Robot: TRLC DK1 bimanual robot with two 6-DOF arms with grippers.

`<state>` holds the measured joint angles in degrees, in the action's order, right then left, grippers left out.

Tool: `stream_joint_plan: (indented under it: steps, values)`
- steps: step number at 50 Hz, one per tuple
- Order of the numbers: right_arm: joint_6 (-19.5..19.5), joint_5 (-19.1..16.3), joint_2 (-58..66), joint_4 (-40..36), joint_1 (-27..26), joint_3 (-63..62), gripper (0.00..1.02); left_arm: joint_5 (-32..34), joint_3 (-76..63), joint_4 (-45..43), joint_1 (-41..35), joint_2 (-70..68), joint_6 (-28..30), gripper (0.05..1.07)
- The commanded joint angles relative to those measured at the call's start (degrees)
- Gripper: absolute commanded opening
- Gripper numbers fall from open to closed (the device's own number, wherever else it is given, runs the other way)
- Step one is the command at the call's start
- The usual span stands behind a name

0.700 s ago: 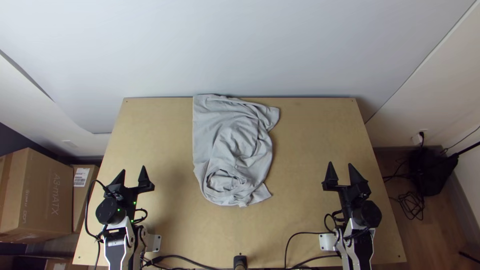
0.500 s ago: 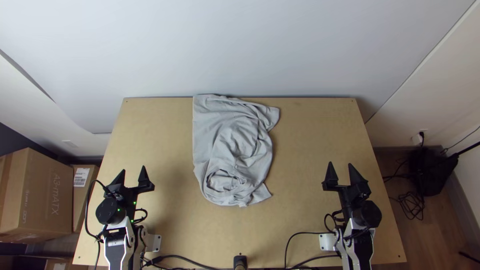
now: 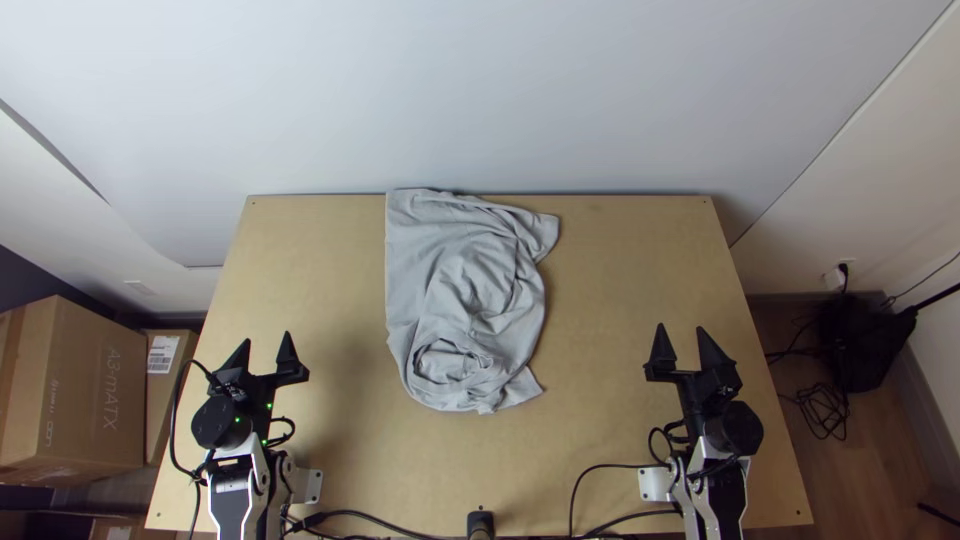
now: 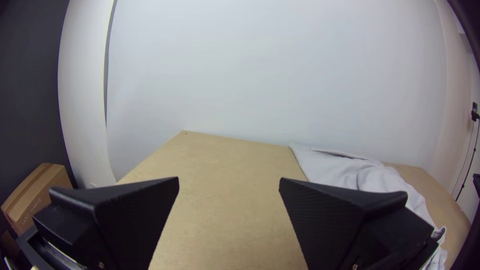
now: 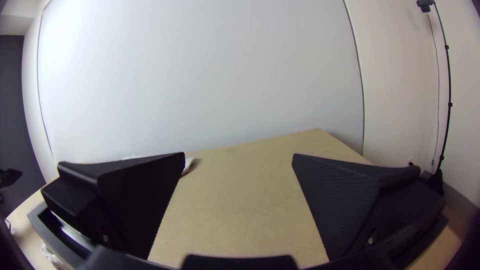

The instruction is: Fold the t-shirt

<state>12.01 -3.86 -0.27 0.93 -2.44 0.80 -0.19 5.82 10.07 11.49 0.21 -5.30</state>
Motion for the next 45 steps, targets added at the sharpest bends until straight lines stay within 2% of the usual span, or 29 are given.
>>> stream_joint_plan:
  steps: [1, 24, 32, 38, 45]
  values:
    - [0.65, 0.34, 0.01, -0.49, -0.2, -0.45, 0.99, 0.27, -2.49, 0.39, 0.29, -0.21, 0.99, 1.02]
    - [0.65, 0.34, 0.01, -0.49, -0.11, -0.45, 0.99, 0.36, -2.49, 0.39, 0.2, -0.21, 0.64, 1.02]
    - [1.0, 0.34, 0.01, -0.49, 2.35, -0.45, 0.99, 0.45, -2.49, 0.39, -2.08, -0.21, -0.32, 1.02]
    - [0.12, 0.34, -0.17, -0.05, 2.35, -0.36, 0.99, 0.45, -2.49, 0.39, -4.1, -0.21, -0.24, 1.02]
    - [0.12, 0.34, -0.17, 1.62, 1.91, 0.96, 0.99, 0.36, -2.4, -3.21, -5.25, -0.3, 4.6, 1.02]
